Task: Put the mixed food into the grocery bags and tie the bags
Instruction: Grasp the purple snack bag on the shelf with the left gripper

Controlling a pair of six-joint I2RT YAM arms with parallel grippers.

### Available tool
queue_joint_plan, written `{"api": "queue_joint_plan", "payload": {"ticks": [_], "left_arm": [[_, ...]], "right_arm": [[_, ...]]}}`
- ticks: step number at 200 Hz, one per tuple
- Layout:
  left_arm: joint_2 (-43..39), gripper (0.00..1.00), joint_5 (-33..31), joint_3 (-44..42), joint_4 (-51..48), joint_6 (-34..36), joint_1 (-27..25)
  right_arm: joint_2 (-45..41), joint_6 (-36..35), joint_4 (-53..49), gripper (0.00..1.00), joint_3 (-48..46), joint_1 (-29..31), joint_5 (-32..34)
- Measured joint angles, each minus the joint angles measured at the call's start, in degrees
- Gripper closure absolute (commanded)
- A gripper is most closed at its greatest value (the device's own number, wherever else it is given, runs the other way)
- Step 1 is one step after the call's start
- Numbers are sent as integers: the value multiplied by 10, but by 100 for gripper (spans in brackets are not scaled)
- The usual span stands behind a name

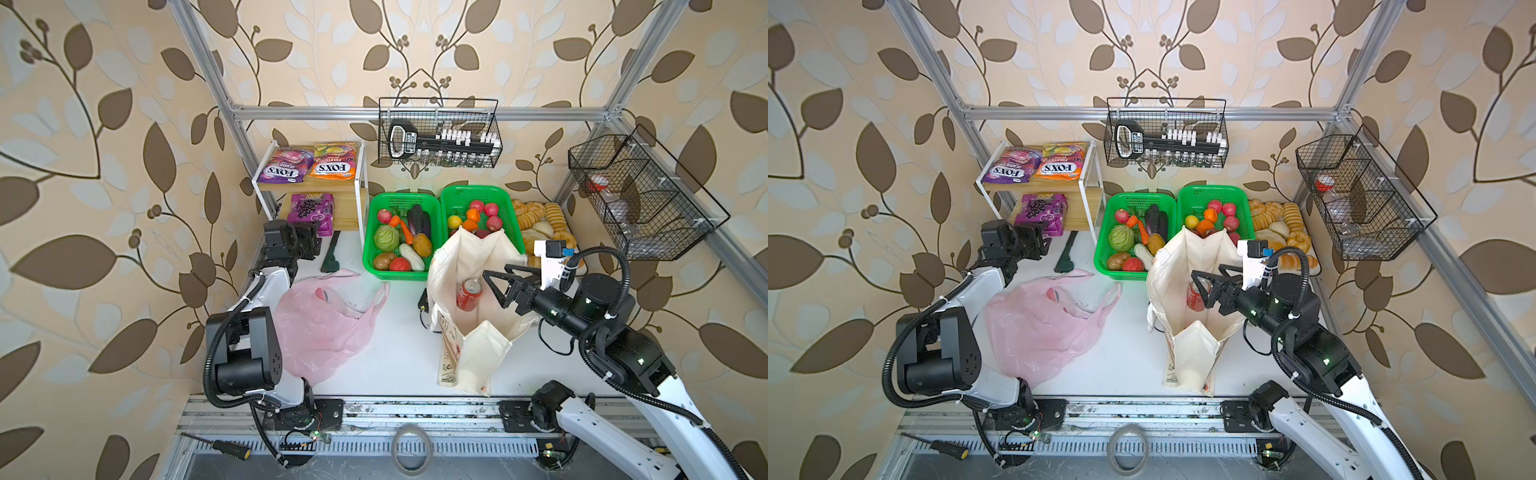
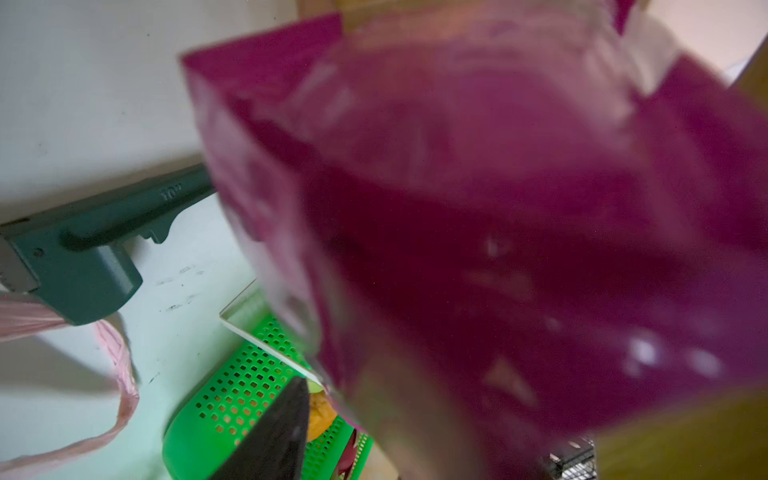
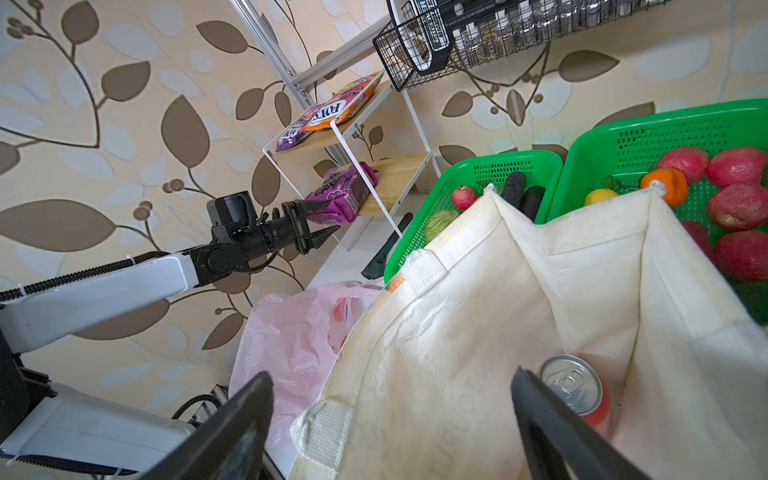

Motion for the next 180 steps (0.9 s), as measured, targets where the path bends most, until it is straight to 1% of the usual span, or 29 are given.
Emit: {"api": "queue_joint_plan", "payload": {"ticks": [32,36,48,66,86,96,121,132,146,166,180], "left_arm": [[9,23,-5,0,4,17,0],[10,18,-5,0,7,22,0],[17,13,-5,0,27,32,0],[29,13,-5,-2,70,34,0],[41,16,-5,-2,118,38,0],[47,20,-2,-2,140,39,0],[61,40,7,-8,179,27,0],[62,46,9,-21,198,19,0],[61,57,10,-41,216,7,0],[49,77,10,-54,226,7,0],[24,87,7,-59,217,16,0]], "right_arm": [[0,2,0,10,0,0,0],[0,2,0,10,0,0,0],[0,3,0,10,0,0,0],[1,4,0,10,0,0,0],[1,5,0,10,0,0,0],[1,5,0,10,0,0,0],[1,7,0,10,0,0,0],[1,7,0,10,0,0,0],[0,7,0,10,0,0,0],[0,7,0,10,0,0,0],[0,7,0,10,0,0,0]]}}
